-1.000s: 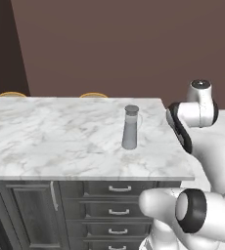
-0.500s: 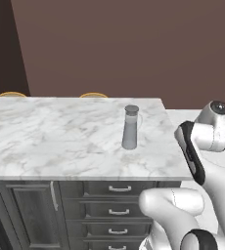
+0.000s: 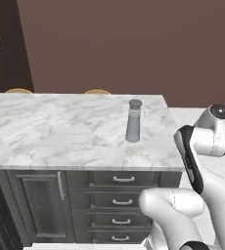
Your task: Place the pitcher and cup on the dining counter for serving.
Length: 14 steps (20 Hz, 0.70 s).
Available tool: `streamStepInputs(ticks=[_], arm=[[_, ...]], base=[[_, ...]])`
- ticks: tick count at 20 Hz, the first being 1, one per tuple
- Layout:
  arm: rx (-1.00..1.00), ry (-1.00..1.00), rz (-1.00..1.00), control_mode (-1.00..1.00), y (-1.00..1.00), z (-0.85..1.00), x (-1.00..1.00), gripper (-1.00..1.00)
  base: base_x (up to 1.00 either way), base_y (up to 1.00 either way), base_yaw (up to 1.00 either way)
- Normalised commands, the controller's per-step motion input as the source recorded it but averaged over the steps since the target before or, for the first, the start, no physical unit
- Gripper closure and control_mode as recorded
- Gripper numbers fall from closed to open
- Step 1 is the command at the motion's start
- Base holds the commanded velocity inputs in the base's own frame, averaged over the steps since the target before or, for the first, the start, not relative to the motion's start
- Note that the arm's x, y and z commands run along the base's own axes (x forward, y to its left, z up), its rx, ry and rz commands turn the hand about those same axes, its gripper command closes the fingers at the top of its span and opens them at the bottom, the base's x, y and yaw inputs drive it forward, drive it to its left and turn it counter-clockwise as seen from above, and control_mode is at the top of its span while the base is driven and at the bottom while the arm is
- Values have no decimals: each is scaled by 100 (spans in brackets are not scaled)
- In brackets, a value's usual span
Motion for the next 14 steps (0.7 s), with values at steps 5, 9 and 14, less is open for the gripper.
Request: streamStepInputs(ticks=[5, 9, 14], arm=[[0, 0, 0, 100, 0, 0, 0, -100], [0, 0, 0, 100, 0, 0, 0, -100], [0, 0, 0, 100, 0, 0, 0, -100]], base=[[-91, 25, 65], [-28, 25, 99], [-9, 8, 100]])
